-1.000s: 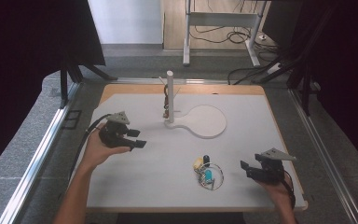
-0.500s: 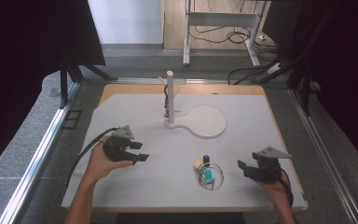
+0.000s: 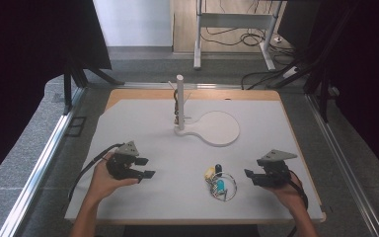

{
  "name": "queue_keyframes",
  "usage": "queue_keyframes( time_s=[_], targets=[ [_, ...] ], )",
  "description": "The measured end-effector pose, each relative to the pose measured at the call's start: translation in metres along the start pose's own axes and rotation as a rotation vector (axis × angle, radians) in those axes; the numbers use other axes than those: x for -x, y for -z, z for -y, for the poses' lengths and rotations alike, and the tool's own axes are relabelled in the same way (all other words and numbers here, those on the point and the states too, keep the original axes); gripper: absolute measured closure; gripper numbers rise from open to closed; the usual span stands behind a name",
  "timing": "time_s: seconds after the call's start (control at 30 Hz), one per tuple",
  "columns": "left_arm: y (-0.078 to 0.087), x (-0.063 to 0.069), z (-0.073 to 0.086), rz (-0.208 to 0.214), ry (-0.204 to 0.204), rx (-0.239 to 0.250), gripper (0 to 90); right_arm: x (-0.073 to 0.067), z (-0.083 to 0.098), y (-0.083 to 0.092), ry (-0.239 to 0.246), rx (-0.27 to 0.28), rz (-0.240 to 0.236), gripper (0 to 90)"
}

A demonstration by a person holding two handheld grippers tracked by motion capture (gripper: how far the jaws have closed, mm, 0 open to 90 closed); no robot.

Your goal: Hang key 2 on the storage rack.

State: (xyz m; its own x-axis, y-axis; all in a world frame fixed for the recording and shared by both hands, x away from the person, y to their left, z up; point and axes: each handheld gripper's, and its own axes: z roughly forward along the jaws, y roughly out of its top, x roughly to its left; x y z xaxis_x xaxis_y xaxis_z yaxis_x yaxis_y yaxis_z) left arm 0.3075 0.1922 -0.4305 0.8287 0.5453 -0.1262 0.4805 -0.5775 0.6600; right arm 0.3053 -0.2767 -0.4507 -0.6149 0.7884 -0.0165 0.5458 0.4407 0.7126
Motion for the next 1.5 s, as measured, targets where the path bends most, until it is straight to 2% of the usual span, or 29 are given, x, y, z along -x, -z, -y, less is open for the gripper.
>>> queue_keyframes(
  time_s=[0.27,0.37,0.4,0.5,0.67,0.93,1.3,1.37,1.5],
  targets=[
    [-0.002,0.002,0.001,0.01,-0.014,-0.009,43.1,-0.014,-0.033,-0.008,0.105,-0.103,-0.067,42.9],
    [0.001,0.002,0.001,0.017,-0.015,-0.005,42.8,-0.019,-0.041,-0.011,0.12,-0.137,-0.093,44.9],
    [0.002,0.002,0.001,0.02,-0.013,0.0,42.8,-0.02,-0.044,-0.012,0.127,-0.157,-0.115,46.1],
    [0.005,0.002,0.001,0.026,-0.008,0.015,42.8,-0.023,-0.05,-0.019,0.173,-0.217,-0.164,49.9],
    [0.005,0.003,0.002,0.023,-0.009,0.034,43.0,-0.028,-0.056,-0.031,0.231,-0.302,-0.191,52.6],
    [0.001,0.003,0.001,0.028,-0.015,0.017,43.0,-0.033,-0.065,-0.047,0.275,-0.392,-0.253,59.4],
    [-0.001,0.005,0.002,0.033,-0.024,0.008,43.0,-0.045,-0.069,-0.071,0.354,-0.499,-0.275,70.2],
    [-0.003,0.005,0.002,0.035,-0.026,-0.001,42.8,-0.046,-0.069,-0.074,0.367,-0.517,-0.283,73.7],
    [-0.006,0.006,0.001,0.04,-0.03,-0.009,42.8,-0.051,-0.071,-0.079,0.407,-0.575,-0.263,83.6]
  ],
)
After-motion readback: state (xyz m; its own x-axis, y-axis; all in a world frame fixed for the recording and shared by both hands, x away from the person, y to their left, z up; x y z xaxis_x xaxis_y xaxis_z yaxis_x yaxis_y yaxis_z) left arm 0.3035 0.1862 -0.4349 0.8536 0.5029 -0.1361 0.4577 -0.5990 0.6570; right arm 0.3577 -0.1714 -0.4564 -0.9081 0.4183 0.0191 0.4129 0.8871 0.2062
